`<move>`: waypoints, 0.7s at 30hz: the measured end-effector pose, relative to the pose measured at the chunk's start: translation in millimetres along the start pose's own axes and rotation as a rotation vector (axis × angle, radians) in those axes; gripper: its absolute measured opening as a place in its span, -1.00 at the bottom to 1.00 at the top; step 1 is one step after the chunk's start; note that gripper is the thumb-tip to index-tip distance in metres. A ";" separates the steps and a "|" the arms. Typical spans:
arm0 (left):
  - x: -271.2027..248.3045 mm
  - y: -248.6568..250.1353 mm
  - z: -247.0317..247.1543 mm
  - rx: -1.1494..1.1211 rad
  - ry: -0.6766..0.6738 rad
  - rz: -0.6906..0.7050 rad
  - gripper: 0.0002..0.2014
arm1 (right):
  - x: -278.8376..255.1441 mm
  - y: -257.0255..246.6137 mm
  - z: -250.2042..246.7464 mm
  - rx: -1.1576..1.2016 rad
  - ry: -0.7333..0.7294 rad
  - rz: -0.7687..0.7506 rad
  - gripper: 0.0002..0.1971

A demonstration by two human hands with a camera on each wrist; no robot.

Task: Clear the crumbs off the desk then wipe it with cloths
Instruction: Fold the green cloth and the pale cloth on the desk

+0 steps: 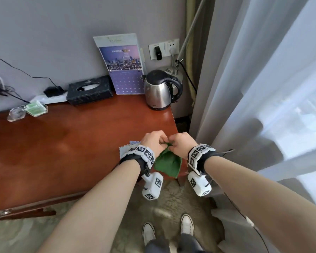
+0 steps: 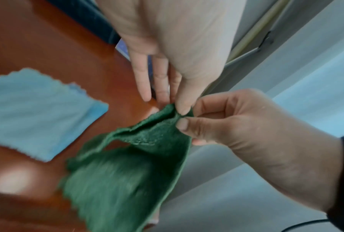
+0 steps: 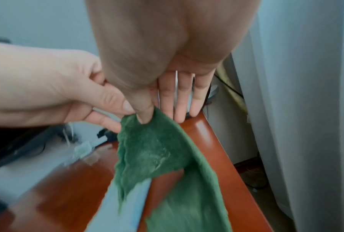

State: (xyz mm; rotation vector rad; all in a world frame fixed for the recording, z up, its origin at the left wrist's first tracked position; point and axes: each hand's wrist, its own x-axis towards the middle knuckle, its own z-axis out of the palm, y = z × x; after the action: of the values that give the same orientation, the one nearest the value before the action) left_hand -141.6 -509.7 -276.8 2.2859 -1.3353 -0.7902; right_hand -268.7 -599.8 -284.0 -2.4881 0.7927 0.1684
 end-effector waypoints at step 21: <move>-27.8 42.3 -166.2 0.127 0.115 0.122 -0.72 | -10.5 -87.7 -151.2 0.240 0.440 0.121 -0.83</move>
State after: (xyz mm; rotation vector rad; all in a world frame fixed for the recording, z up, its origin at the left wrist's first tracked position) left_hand -75.0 -499.0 -116.6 2.2806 -1.4942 -0.5405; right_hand -233.1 -611.2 -112.9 -2.2736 1.0709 -0.4236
